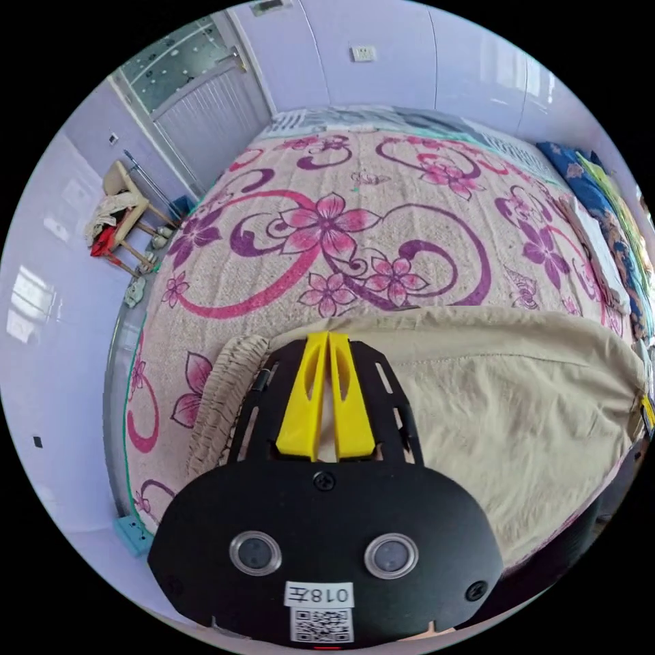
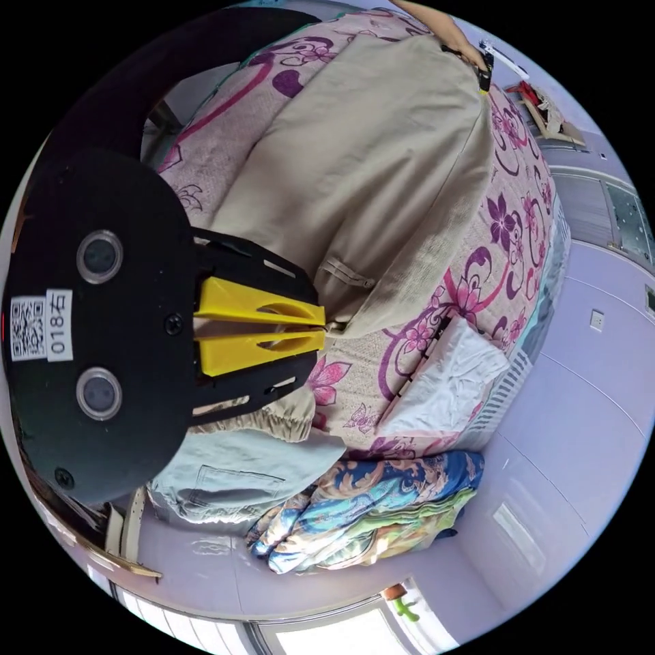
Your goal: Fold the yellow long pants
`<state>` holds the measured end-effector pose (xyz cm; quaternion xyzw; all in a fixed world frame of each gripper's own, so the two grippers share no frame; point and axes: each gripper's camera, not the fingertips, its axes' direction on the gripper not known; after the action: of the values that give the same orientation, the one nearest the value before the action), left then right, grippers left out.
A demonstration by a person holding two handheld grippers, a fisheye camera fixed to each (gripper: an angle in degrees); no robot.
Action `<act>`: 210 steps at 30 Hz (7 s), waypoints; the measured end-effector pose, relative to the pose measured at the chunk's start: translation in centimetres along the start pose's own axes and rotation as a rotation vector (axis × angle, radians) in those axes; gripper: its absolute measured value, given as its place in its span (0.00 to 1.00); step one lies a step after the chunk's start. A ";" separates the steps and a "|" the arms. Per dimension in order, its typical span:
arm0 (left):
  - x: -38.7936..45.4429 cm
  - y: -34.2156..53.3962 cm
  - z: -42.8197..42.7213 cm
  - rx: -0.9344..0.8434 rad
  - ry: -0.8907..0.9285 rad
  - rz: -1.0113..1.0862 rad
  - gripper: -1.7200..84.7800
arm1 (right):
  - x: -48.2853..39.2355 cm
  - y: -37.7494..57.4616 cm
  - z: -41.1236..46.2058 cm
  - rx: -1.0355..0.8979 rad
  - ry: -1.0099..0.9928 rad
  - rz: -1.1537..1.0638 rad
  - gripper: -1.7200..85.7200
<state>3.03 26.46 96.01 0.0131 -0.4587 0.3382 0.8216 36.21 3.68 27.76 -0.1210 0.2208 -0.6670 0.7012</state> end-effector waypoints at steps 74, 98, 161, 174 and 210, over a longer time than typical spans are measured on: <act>-11.9 -1.6 -7.0 0.095 0.097 0.274 0.15 | -8.0 16.3 -5.0 -0.278 0.064 -0.597 0.06; -9.9 -5.1 -11.8 0.390 -0.079 0.040 0.01 | 12.8 10.2 -12.1 0.214 -0.215 0.377 0.02; -20.5 40.7 -9.8 0.187 0.226 -0.631 0.13 | 22.5 10.5 8.3 0.234 -0.683 0.557 0.11; -21.5 33.1 0.1 -0.007 0.302 -0.504 0.09 | 16.4 32.4 12.0 0.009 -0.722 1.014 0.15; -34.8 53.8 0.9 0.475 0.837 -0.624 0.01 | 24.2 26.9 8.9 0.589 -0.933 0.755 0.05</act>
<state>-40.34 48.69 54.47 0.1971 0.0201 0.1500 0.9686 64.44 -19.15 19.43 -0.1147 -0.2697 -0.2861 0.9123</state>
